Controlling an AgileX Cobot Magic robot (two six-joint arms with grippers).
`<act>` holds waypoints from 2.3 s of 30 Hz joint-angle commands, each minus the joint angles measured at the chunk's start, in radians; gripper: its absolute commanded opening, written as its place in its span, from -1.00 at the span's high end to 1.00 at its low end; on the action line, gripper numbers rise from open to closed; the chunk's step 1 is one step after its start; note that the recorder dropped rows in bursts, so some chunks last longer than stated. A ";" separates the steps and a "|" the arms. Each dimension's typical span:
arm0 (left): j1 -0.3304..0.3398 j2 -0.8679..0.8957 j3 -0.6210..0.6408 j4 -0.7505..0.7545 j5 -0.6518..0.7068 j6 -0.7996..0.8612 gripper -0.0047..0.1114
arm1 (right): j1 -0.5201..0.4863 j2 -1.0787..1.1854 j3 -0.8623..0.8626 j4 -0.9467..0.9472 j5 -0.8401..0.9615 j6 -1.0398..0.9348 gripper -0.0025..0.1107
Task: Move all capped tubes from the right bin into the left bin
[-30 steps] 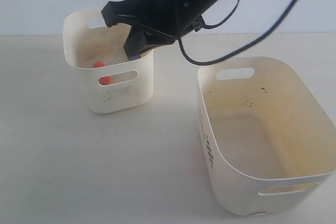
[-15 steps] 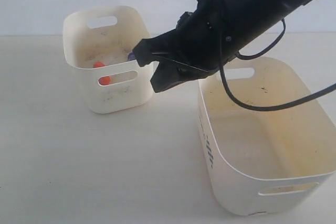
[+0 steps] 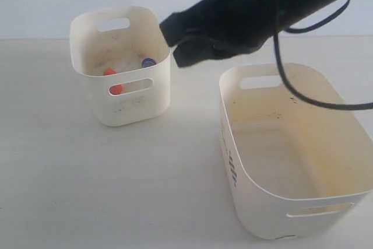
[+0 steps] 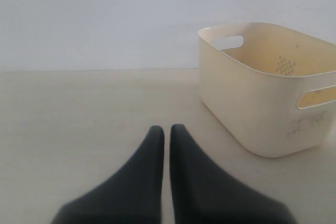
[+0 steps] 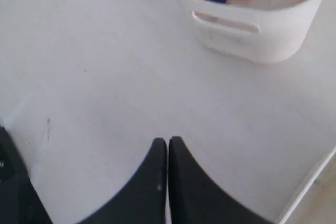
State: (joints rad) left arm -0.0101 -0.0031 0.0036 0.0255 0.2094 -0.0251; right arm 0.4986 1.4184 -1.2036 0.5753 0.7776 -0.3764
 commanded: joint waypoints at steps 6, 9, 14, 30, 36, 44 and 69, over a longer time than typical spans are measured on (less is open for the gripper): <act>0.000 0.003 -0.004 -0.006 -0.007 -0.010 0.84 | 0.000 -0.369 0.245 -0.025 -0.294 -0.009 0.96; 0.000 0.003 -0.004 -0.006 -0.007 -0.010 0.84 | -0.026 -0.510 0.387 -0.024 -0.346 -0.009 0.96; 0.000 0.003 -0.004 -0.006 -0.007 -0.010 0.84 | -0.153 -0.749 0.650 0.015 -0.465 0.022 0.96; 0.000 0.003 -0.004 -0.006 -0.007 -0.010 0.84 | -0.429 -1.206 0.990 0.022 -0.620 0.143 0.96; 0.000 0.003 -0.004 -0.006 -0.007 -0.010 0.84 | -0.447 -1.329 1.049 0.022 -0.636 0.160 0.96; 0.000 0.003 -0.004 -0.006 -0.007 -0.010 0.84 | -0.447 -1.358 1.054 0.014 -0.632 0.113 0.96; 0.000 0.003 -0.004 -0.006 -0.007 -0.010 0.84 | -0.447 -1.418 1.204 -0.393 -0.599 0.231 0.96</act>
State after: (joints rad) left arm -0.0101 -0.0031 0.0036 0.0255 0.2094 -0.0251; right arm 0.0585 0.0054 -0.0050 0.2423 0.1518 -0.1573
